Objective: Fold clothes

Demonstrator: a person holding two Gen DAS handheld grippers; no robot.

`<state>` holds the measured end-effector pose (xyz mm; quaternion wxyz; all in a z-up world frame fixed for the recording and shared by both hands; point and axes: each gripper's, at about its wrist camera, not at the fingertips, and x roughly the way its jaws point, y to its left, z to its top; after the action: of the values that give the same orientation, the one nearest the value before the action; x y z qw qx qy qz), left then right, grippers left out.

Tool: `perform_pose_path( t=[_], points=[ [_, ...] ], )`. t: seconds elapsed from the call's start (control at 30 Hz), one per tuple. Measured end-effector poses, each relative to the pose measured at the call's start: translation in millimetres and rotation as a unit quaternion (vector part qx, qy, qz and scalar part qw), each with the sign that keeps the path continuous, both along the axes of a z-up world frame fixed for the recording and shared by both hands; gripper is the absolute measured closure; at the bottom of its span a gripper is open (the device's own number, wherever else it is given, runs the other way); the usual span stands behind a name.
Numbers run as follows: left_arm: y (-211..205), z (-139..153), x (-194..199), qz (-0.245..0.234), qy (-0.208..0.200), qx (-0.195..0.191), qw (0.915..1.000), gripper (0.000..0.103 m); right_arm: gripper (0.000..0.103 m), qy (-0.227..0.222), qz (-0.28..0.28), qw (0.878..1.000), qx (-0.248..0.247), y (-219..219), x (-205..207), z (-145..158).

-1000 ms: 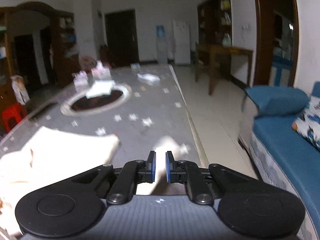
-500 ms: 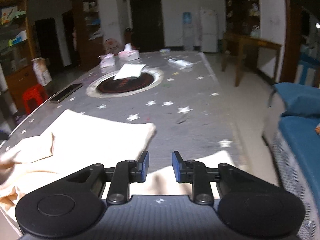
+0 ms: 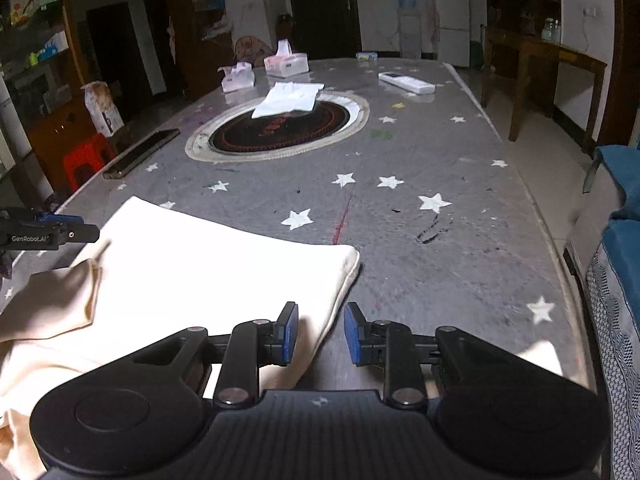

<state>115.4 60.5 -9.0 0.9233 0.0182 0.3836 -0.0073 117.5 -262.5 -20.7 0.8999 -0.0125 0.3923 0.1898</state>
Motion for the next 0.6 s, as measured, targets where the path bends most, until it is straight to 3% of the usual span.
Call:
perform_pose_path(
  t=[0.17,0.3,0.6],
  points=[
    [3.0,-9.2,20.7,-0.005,0.013,-0.014,0.9998,0.062,0.081,0.000,0.016,1.000,-0.019,9.2,15.5,-3.6],
    [2.3,-12.2,30.5,-0.024,0.010,-0.023,0.9994,0.091,0.097,-0.007,0.029,0.999,-0.036,16.8,25.4,-2.5],
    [8.8,9.1,63.2,-0.003,-0.035,-0.020,0.9992,0.094,0.098,-0.056,0.047,0.995,-0.073,38.6,65.5,17.1]
  ],
)
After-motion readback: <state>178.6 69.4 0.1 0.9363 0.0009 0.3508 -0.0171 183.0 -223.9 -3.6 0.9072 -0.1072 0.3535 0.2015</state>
